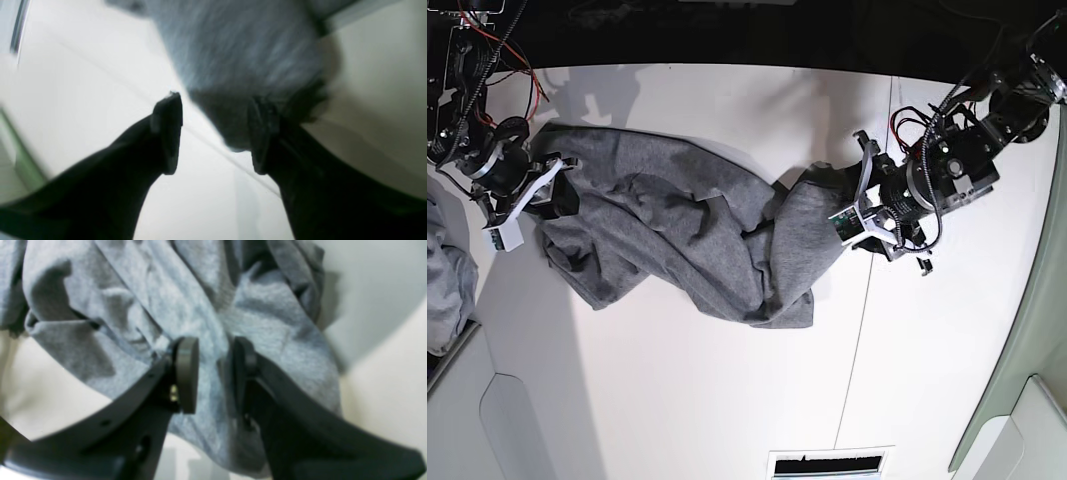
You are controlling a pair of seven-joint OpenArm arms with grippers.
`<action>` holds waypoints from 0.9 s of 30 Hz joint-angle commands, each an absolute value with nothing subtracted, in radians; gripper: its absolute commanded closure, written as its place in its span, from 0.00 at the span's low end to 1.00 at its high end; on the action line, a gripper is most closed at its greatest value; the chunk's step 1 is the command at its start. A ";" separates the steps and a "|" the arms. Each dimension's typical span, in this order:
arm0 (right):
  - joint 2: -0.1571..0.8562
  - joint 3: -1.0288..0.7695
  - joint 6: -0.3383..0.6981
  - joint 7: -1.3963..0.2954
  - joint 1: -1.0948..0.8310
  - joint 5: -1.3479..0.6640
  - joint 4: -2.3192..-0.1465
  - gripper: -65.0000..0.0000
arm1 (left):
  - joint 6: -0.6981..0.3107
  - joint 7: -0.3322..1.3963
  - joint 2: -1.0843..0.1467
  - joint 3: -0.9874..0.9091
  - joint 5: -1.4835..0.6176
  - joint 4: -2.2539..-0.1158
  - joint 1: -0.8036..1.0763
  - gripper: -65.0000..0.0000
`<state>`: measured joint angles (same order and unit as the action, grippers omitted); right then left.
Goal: Layout the t-shirt on the table in an organized manner, then fold the t-shirt properly
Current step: 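Lay the stretched shirt on the table and regrasp its edge with the left gripper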
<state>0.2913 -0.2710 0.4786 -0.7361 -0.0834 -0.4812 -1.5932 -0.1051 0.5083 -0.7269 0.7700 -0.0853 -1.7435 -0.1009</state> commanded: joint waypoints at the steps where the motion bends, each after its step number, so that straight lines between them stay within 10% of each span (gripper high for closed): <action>1: 0.304 -0.277 0.479 -0.718 -0.069 -0.498 -1.612 0.72 | -0.051 0.490 -0.735 0.757 -0.047 -1.753 -0.127 0.48; 12: 0.304 -0.277 0.479 -0.741 -0.070 -0.498 -1.612 0.72 | -0.154 0.471 -0.623 0.757 -0.102 -1.608 -0.127 0.49; 17: 0.302 -0.277 0.479 -0.739 -0.070 -0.498 -1.612 0.72 | -0.161 0.468 -0.610 0.757 -0.111 -1.595 -0.127 0.97; 22: 0.303 -0.277 0.479 -0.710 -0.070 -0.451 -1.612 1.00 | -0.161 0.468 -0.644 0.729 -0.018 -1.596 -0.128 1.00; 27: 0.325 -0.278 0.479 -0.664 -0.069 -0.377 -1.612 1.00 | -0.163 0.448 -0.738 0.623 -0.011 -1.601 -0.128 1.00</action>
